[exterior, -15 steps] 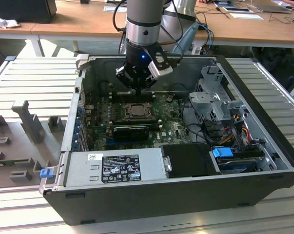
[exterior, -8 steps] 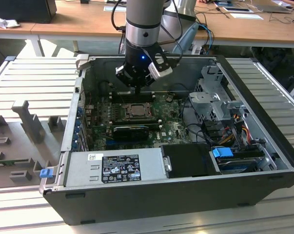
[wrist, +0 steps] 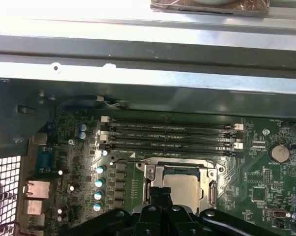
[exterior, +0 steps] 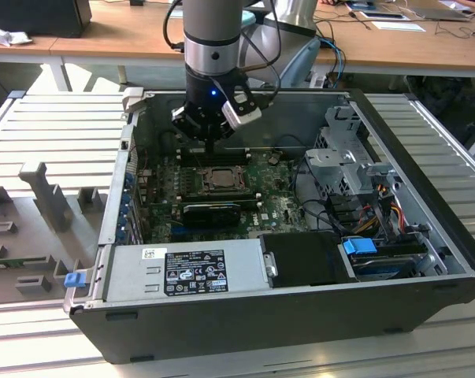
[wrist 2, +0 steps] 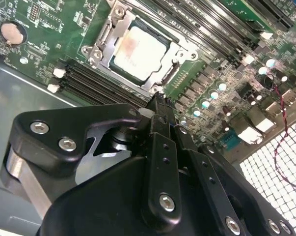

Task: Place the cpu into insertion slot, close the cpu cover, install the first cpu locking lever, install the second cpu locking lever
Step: 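Install the first cpu locking lever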

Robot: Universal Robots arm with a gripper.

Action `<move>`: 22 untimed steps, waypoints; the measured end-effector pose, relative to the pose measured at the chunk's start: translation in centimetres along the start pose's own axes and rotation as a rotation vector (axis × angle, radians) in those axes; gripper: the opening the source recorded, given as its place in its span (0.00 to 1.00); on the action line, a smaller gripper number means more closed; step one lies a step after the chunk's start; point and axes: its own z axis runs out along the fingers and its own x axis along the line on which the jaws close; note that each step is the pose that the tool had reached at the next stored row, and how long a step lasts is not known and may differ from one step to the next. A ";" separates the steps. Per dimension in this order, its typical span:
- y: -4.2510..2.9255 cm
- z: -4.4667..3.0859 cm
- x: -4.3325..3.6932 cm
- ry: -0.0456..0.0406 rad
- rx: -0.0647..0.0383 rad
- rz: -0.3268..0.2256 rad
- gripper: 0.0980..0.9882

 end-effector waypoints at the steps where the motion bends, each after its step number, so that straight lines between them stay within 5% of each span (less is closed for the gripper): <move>1: 0.00 -0.01 0.12 -0.0004 0.000 0.000 0.01; 22: 0.73 0.47 4.82 -0.0039 0.000 0.000 0.01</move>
